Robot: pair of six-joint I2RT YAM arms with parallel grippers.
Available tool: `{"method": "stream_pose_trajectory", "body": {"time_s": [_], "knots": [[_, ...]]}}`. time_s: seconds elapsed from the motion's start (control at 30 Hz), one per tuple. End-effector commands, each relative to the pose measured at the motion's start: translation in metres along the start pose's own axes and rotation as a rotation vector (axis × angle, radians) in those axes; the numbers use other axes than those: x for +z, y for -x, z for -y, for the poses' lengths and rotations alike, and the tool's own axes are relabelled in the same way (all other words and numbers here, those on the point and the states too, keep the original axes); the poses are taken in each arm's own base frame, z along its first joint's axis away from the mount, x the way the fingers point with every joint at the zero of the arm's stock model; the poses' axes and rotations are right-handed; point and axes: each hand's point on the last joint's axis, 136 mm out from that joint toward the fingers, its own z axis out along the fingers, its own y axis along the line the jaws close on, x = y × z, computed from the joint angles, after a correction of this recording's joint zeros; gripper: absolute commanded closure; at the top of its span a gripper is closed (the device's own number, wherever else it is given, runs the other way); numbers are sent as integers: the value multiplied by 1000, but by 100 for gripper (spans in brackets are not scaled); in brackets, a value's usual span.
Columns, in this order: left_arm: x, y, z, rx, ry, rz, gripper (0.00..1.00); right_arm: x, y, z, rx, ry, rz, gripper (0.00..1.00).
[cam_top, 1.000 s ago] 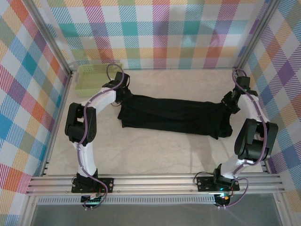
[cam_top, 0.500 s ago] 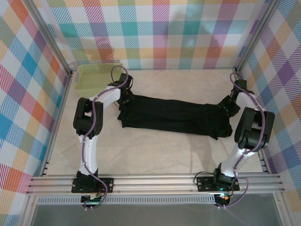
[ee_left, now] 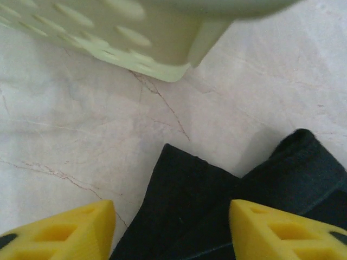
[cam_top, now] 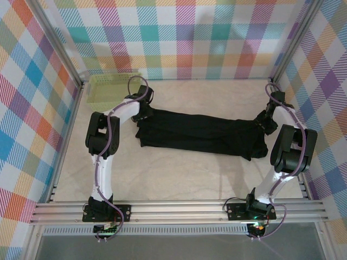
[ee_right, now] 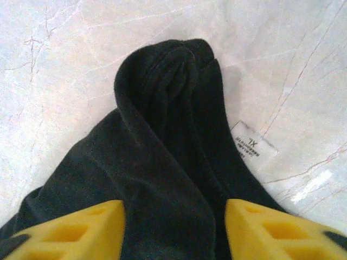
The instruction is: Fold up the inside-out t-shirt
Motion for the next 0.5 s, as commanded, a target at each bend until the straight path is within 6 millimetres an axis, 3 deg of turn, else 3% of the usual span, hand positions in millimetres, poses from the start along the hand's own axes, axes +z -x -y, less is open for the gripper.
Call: {"method": "stream_pose_trajectory", "body": {"time_s": [0.0,0.3,0.37,0.47], "knots": [[7,-1,-9,2,35,-22,51,1,-2,-2,1,21,-16,56],[0,8,4,0,-29,-3,87,-5,6,-4,-1,20,9,95],[-4,11,6,-2,-41,2,93,-7,8,-5,1,22,15,99],[-15,18,12,-8,-72,23,96,-13,12,-8,-1,32,28,100]]}}
